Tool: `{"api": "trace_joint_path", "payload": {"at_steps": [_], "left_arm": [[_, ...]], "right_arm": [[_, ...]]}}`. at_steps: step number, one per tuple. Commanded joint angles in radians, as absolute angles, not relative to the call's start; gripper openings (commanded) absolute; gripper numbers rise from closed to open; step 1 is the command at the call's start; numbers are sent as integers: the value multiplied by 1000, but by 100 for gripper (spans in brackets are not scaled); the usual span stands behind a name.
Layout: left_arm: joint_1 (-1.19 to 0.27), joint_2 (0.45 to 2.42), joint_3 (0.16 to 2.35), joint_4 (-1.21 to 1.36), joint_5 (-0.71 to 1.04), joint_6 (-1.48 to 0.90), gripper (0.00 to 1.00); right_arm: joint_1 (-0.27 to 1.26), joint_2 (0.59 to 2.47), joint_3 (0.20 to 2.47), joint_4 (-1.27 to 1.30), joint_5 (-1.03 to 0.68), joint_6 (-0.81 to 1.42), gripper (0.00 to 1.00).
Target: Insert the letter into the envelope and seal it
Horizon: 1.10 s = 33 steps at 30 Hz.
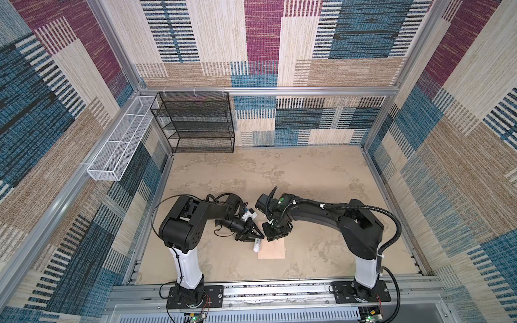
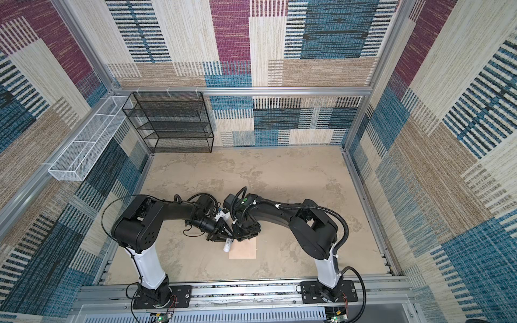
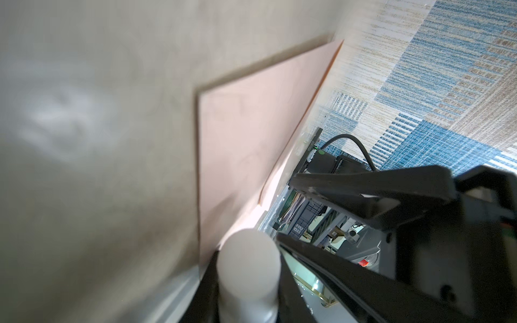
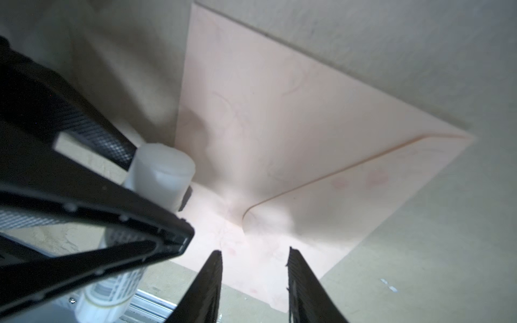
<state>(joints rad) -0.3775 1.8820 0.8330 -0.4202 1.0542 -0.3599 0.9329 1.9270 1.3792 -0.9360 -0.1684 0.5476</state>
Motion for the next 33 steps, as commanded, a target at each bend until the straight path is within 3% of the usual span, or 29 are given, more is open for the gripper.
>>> {"api": "trace_joint_path", "payload": {"at_steps": [1,13,25,33], "left_arm": [[-378,1891,823,-526,884,-359,0],[-379,1891,824,-527,884,-359,0],[-378,1896,826,-523,887,-359,0],[-378,1896,826,-524,888,-358,0]], "right_arm": [[930,1913,1391,-967,-137,563,41],[929,1969,1397,-942,-151,575,14],[928,2060,1396,-892,-188,583,6],[935,2092,1413,-894,-196,599,6]]}}
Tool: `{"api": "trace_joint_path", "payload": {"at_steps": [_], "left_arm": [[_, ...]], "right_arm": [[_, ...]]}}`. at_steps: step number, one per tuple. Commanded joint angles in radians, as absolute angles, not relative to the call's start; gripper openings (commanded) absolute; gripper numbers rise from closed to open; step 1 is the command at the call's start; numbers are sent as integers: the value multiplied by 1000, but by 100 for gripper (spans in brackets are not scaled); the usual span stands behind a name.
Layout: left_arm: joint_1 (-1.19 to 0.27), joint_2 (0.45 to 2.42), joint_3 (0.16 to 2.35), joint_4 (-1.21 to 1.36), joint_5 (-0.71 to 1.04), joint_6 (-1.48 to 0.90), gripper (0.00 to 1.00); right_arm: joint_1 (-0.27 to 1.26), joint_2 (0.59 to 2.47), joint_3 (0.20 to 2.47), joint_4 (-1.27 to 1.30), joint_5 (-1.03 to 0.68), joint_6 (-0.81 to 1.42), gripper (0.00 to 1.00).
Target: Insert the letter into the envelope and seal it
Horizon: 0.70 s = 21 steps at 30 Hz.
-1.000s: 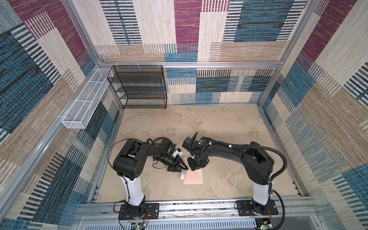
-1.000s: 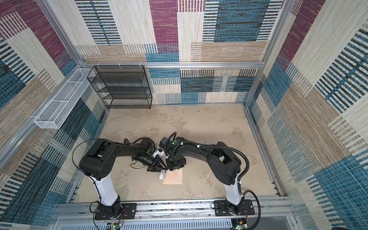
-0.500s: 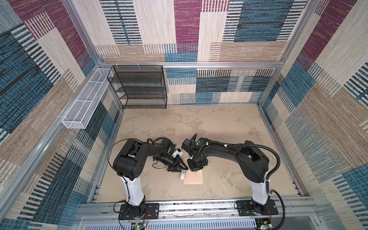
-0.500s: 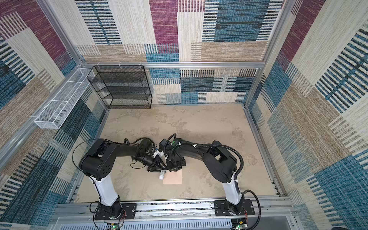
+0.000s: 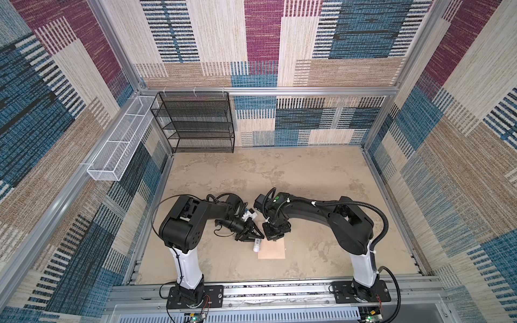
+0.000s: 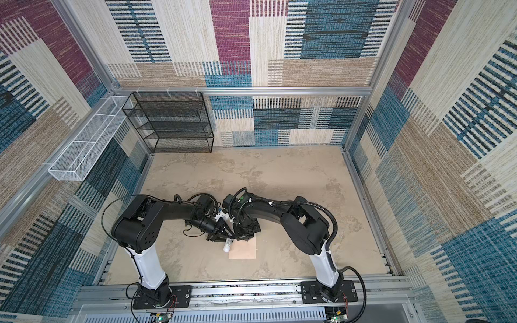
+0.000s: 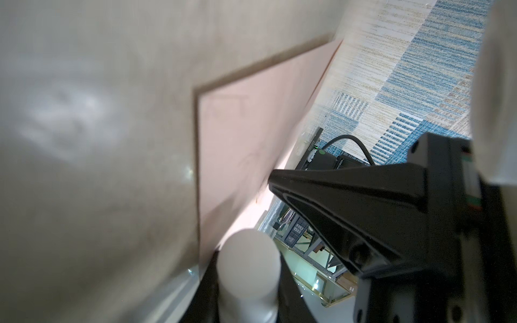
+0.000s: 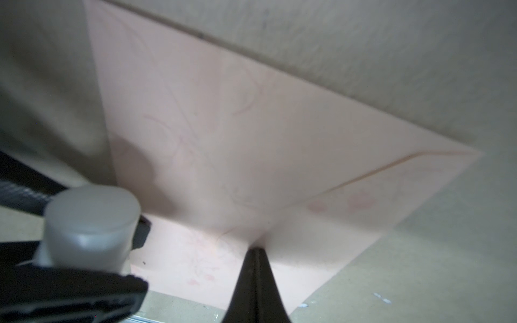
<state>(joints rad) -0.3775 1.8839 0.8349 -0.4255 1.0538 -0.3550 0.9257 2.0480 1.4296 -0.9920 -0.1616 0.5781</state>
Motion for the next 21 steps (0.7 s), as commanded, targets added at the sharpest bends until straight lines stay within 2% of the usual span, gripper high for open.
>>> {"api": "trace_joint_path", "payload": {"at_steps": [1,21], "left_arm": [[-378,1897,826,-522,890,-359,0],[-378,1884,827,-546,924,-333,0]], "right_arm": [[936,2092,1411,-891,-195,607,6],[968,2105,1397,-787,-204,772,12]]}}
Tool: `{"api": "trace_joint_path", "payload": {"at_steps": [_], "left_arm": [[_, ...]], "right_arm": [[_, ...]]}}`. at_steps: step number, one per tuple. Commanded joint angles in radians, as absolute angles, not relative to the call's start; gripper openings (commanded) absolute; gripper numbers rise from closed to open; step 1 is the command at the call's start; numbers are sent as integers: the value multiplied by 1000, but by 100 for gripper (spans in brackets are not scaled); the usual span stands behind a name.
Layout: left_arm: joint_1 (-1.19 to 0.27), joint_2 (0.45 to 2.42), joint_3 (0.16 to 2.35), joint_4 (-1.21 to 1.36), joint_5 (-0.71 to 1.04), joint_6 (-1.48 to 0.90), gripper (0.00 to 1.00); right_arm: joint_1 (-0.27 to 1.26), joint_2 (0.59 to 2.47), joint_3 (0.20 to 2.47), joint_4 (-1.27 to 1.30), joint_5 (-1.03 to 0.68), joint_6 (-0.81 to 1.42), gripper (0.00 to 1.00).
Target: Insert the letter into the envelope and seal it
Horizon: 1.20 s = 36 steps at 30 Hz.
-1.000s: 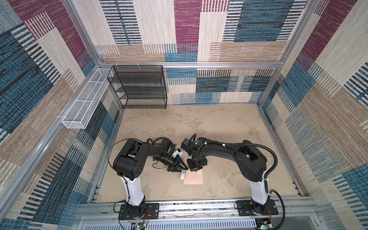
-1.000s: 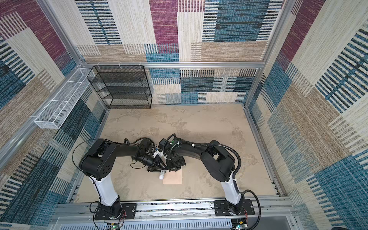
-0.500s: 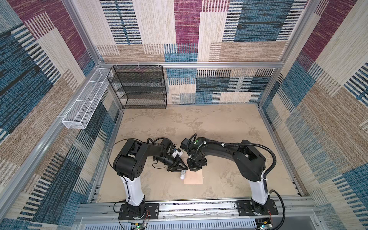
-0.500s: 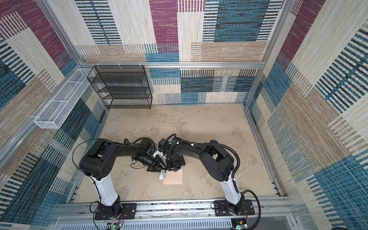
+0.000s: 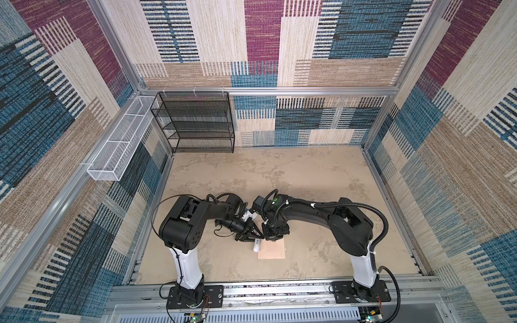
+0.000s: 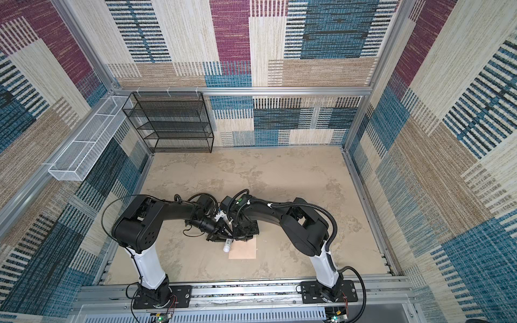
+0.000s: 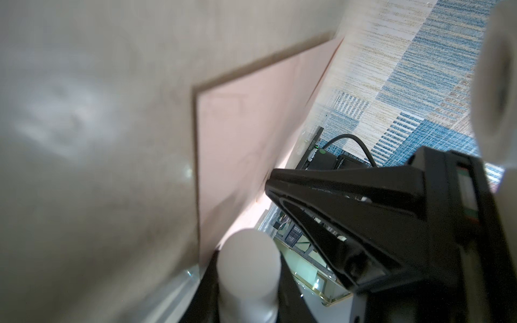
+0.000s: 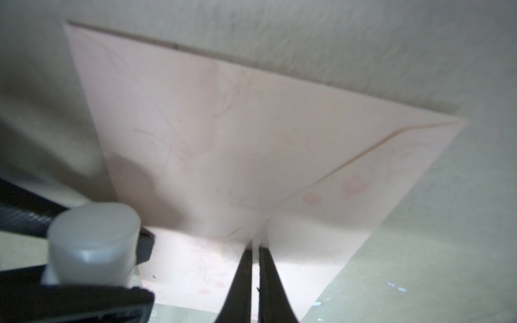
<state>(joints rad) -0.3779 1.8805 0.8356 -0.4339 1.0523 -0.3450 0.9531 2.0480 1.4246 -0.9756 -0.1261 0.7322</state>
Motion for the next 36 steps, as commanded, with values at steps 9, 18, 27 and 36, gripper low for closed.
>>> {"api": "trace_joint_path", "payload": {"at_steps": [9,18,27,36], "left_arm": [[-380,1882,830,-545,930,-331,0],[-380,1881,826,-545,934,-331,0],[-379,1882,826,-546,934,-331,0],[-380,1884,826,-547,936,-331,0]], "right_arm": [[991,2126,1404,-776,-214,799,17],[993,2123,1396,-761,-213,816,20],[994,2097,1413,-775,-199,822,27],[994,2036,1448,-888,-141,802,30]]}}
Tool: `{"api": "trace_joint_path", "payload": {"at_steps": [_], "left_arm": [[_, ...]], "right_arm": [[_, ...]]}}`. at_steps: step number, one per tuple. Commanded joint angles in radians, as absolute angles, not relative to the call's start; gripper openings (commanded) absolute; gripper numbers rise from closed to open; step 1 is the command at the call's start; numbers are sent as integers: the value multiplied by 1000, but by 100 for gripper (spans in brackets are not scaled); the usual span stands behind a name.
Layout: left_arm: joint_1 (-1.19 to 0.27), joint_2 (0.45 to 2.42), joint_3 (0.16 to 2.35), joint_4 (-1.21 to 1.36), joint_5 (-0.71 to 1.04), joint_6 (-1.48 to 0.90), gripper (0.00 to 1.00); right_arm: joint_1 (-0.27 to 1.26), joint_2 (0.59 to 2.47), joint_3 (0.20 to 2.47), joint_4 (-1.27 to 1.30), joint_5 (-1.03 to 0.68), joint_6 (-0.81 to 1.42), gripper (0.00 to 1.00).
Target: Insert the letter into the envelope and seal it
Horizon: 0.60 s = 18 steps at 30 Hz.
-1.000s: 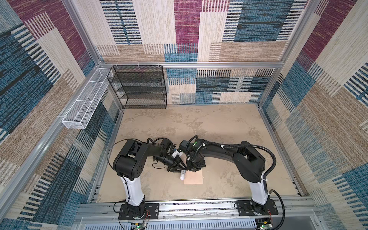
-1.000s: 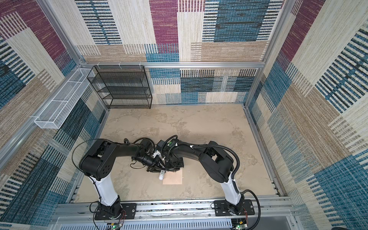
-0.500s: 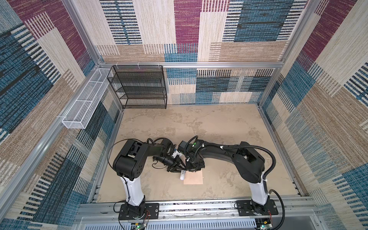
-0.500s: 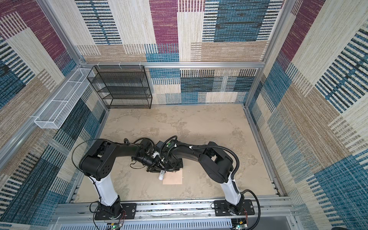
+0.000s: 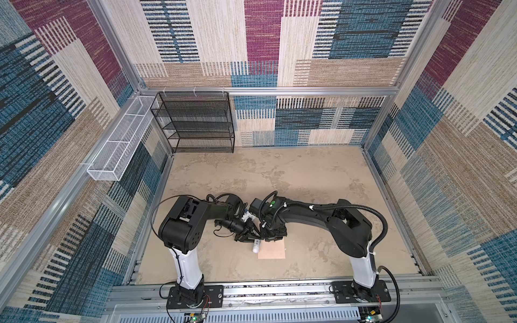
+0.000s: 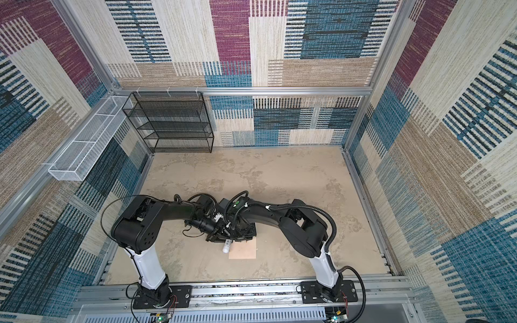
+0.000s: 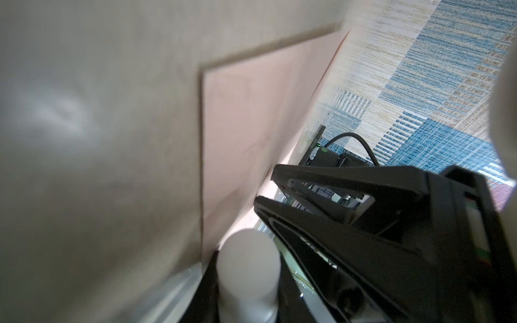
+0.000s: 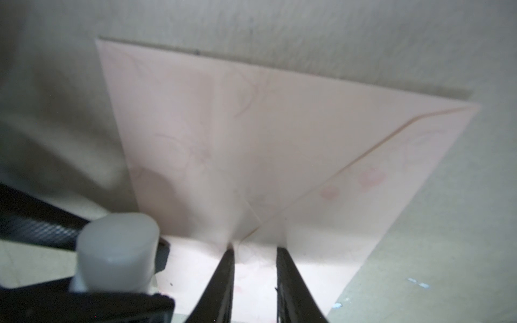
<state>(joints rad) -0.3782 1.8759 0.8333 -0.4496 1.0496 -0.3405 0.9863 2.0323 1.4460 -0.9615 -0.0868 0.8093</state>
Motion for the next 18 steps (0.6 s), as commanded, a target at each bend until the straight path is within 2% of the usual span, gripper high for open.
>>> {"api": "trace_joint_path", "payload": {"at_steps": [1,12,15,18], "left_arm": [[-380,1884,825,-547,936,-331,0],[-380,1884,828,-547,936,-331,0],[-380,1885,827,-548,936,-330,0],[-380,1885,830,-547,936,-330,0]], "right_arm": [[993,2025,1457,-906,-130,801,30],[993,1964,1490,-1003,-73,805,35],[994,1972,1483,-1008,-58,800,32],[991,1985,1474,-1005,-45,795,23]]}}
